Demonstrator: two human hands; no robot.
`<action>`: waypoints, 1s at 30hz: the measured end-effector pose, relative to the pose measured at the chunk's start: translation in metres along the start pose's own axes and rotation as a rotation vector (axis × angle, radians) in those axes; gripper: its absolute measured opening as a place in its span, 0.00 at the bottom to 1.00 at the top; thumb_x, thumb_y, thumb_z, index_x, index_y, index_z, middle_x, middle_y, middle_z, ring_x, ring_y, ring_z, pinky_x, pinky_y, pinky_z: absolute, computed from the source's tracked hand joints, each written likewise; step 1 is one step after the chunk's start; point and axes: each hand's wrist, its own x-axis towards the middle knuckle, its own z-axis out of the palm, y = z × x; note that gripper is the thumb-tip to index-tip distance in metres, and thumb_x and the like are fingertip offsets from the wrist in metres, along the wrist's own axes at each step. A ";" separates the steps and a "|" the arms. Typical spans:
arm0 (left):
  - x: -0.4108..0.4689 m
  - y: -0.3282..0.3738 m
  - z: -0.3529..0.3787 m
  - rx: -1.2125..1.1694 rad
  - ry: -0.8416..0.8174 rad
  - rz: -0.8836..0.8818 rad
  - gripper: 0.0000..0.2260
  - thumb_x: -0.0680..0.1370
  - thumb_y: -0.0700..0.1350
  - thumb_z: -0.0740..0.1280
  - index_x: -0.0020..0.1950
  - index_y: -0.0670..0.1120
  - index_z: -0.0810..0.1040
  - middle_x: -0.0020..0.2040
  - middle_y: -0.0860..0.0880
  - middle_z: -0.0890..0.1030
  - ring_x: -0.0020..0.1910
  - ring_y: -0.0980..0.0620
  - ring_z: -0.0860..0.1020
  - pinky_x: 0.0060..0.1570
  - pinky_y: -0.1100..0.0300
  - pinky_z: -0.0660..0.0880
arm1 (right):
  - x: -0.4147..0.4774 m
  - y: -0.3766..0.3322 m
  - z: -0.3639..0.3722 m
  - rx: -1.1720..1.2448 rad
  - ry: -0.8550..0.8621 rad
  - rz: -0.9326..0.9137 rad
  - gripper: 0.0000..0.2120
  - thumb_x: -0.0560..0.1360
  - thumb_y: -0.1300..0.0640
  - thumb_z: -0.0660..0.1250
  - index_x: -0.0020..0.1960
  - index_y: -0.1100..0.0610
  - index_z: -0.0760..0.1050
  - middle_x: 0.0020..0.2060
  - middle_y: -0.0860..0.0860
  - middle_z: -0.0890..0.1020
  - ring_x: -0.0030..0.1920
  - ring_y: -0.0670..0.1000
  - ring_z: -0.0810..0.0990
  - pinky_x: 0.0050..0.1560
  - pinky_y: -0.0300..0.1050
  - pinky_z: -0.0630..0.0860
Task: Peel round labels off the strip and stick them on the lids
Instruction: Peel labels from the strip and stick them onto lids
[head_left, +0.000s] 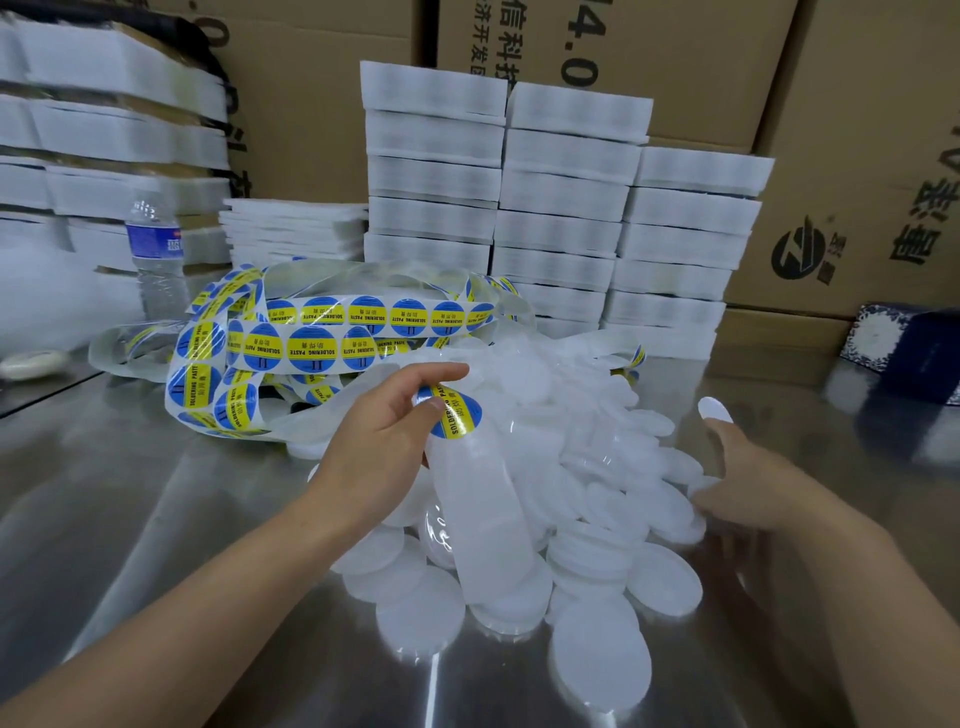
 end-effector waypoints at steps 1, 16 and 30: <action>0.000 0.000 0.000 0.004 -0.003 -0.001 0.19 0.80 0.35 0.58 0.50 0.58 0.80 0.45 0.49 0.80 0.44 0.45 0.77 0.39 0.57 0.73 | -0.002 -0.002 -0.002 0.024 0.037 -0.005 0.47 0.70 0.55 0.69 0.77 0.48 0.40 0.53 0.55 0.75 0.49 0.55 0.73 0.53 0.47 0.72; -0.004 0.003 0.002 -0.010 -0.078 0.005 0.10 0.75 0.40 0.69 0.39 0.55 0.85 0.38 0.55 0.84 0.34 0.59 0.77 0.31 0.65 0.77 | -0.067 -0.098 0.028 0.579 0.313 -0.695 0.37 0.66 0.49 0.73 0.66 0.31 0.57 0.57 0.33 0.70 0.52 0.35 0.74 0.45 0.28 0.70; -0.006 0.003 0.003 -0.025 -0.292 -0.211 0.15 0.76 0.42 0.68 0.28 0.48 0.81 0.32 0.49 0.81 0.33 0.56 0.77 0.34 0.64 0.77 | -0.080 -0.112 0.047 0.333 0.669 -0.935 0.32 0.67 0.50 0.71 0.68 0.45 0.63 0.54 0.40 0.72 0.54 0.43 0.73 0.55 0.38 0.64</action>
